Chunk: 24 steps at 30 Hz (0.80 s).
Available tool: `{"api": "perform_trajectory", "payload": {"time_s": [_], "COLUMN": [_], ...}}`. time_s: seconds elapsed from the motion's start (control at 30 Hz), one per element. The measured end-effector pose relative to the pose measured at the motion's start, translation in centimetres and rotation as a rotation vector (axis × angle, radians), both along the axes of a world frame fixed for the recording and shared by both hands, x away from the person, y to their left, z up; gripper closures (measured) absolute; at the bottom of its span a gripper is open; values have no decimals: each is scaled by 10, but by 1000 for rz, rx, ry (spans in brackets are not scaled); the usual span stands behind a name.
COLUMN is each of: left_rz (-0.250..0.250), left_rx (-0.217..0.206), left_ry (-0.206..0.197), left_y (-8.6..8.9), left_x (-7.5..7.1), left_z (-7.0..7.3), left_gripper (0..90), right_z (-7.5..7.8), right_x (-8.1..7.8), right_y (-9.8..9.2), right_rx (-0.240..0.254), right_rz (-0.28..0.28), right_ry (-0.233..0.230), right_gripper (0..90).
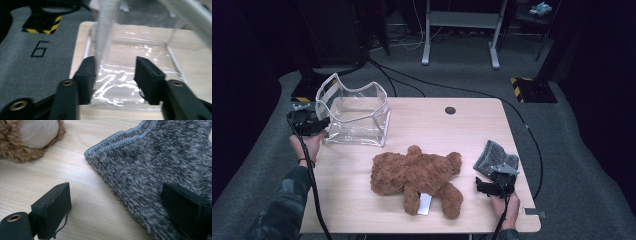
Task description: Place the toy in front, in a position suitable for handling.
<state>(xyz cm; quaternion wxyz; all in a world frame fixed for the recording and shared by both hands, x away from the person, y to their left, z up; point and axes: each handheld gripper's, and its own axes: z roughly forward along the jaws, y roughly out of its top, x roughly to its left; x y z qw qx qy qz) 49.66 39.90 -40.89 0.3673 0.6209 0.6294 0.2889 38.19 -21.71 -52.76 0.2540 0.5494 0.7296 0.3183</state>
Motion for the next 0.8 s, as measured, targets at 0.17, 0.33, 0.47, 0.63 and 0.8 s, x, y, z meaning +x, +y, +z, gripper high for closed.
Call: {"api": "perform_trajectory", "payload": {"time_s": [0.17, 0.33, 0.47, 0.63, 0.8], "left_rz": [-55, -124, -200, -243, -277], "left_rx": [-22, -28, -46, -17, 12], "left_ry": [-8, -32, -37, -61, -93], "left_y": [-15, -37, -58, -88, -111], "left_x": [-20, -37, -42, -37, -40], "left_z": [-7, -10, -7, -5, 0], "left_gripper": [375, 351, 348, 338, 335], "right_z": [0, 0, 0, 0, 0], "right_x": [0, 0, 0, 0, 0], "right_y": [0, 0, 0, 0, 0], "right_rx": [3, 4, 0, -2, 2], "right_rz": [-2, -2, 0, -1, 0], "right_ry": [2, 2, 0, 0, -1], "right_gripper": [88, 88, 89, 89, 89]}}
